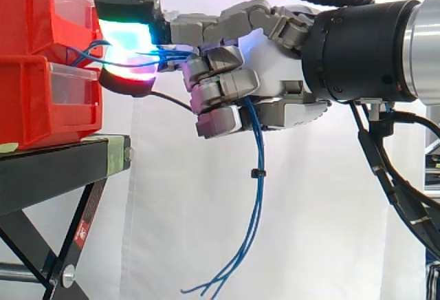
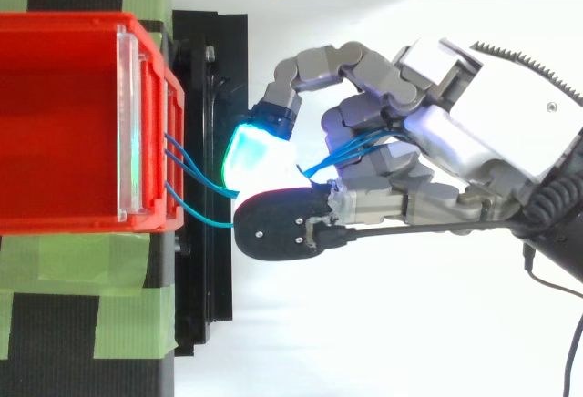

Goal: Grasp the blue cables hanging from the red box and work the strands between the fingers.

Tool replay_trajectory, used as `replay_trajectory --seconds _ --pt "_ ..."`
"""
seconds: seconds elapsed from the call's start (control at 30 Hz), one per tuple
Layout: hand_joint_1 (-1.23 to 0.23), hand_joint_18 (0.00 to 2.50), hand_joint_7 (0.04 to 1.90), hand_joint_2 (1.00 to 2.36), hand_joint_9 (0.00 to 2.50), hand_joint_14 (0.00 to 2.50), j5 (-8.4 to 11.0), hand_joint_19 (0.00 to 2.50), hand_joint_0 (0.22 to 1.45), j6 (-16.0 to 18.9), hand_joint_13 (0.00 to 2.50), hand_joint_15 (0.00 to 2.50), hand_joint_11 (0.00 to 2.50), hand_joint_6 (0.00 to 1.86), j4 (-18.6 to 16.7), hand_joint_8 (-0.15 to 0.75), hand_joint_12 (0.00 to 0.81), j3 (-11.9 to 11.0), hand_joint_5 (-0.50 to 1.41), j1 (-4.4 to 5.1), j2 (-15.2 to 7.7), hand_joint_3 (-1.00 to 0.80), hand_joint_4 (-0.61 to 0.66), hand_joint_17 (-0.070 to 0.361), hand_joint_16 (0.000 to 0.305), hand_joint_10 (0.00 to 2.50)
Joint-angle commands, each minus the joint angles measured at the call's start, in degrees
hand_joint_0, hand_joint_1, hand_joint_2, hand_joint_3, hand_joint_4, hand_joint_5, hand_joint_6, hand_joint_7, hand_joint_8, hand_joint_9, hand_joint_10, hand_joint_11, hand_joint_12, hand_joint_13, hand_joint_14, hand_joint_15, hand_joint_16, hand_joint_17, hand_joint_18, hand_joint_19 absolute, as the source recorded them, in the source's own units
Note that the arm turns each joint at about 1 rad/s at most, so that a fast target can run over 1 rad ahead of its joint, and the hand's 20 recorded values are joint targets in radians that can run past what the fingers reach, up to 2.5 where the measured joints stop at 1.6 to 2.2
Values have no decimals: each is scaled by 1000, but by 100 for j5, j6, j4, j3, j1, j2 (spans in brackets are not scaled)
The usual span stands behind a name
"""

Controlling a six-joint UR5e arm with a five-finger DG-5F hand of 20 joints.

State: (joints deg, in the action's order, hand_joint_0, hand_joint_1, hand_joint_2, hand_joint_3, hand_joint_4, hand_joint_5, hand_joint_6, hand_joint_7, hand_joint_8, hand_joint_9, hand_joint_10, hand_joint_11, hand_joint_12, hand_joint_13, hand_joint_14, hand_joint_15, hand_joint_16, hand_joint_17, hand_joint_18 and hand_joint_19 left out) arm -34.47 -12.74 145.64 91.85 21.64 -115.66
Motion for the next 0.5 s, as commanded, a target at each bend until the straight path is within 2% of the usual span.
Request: replay_trajectory --seconds 0.0,0.03,0.1,0.13,0.17,0.2,0.23,0.27,0.3,0.33,0.37,0.4,0.43,0.47 --pt "-704 1391 1220 1003 908 2500 -7 1652 1184 0 1023 1295 1993 1202 0 350 431 0 15 -1 0 -5 105 142 63 2500" --pt "-616 1391 1238 1013 908 2500 2 1652 1198 0 1023 1295 1993 913 9 350 431 0 201 -1 0 -141 191 142 63 2500" --pt "-613 1391 1296 1013 908 2500 2 1652 1160 0 1023 1295 1993 661 9 350 431 0 301 -1 0 -216 226 142 63 2500" --pt "-620 1391 1441 1010 908 2500 2 1652 1109 0 1023 1295 1993 299 9 350 431 0 387 -1 0 -189 236 142 63 2500" --pt "-620 1391 1469 1010 908 2500 -7 1652 1098 0 1023 1295 1993 217 9 350 431 0 401 -1 0 -171 241 142 63 2500" --pt "-623 1391 1499 1006 908 2500 -7 1652 990 0 1023 1295 1993 5 9 350 431 0 430 -1 0 -200 291 142 63 2500" --pt "-609 1391 1479 1011 908 2500 -7 1652 874 0 1023 1295 1993 2 9 350 431 0 395 -1 0 -413 291 142 63 2500" --pt "-602 1391 1486 1011 908 2500 -7 1652 851 0 1023 1295 1993 1 0 350 431 0 388 7 0 -448 286 142 63 2500" --pt "-587 1391 1433 1013 908 2500 -16 1652 820 0 1023 1295 1993 230 0 350 431 0 258 -1 0 -538 240 142 63 2500" --pt "-675 1391 1206 1015 908 2500 -33 1652 862 0 1023 1295 1993 808 9 350 431 0 4 -1 0 -453 215 142 63 2500" --pt "-687 1391 1222 1015 908 2500 -33 1652 884 0 1023 1295 1993 816 9 350 431 0 -3 -1 0 -413 212 142 63 2500" --pt "-728 1391 1124 1014 908 2500 -33 1652 1025 0 1023 1295 1993 1055 9 350 431 0 -92 -1 0 -185 191 142 63 2500" --pt "-720 1391 1081 1014 908 2500 -33 1652 1141 0 1023 1295 1993 1319 9 350 431 0 -132 -1 0 -125 175 142 63 2500" --pt "-716 1391 1095 1013 908 2500 -33 1652 1169 0 1023 1295 1993 1375 0 350 431 0 -122 -1 0 -133 173 142 63 2500"
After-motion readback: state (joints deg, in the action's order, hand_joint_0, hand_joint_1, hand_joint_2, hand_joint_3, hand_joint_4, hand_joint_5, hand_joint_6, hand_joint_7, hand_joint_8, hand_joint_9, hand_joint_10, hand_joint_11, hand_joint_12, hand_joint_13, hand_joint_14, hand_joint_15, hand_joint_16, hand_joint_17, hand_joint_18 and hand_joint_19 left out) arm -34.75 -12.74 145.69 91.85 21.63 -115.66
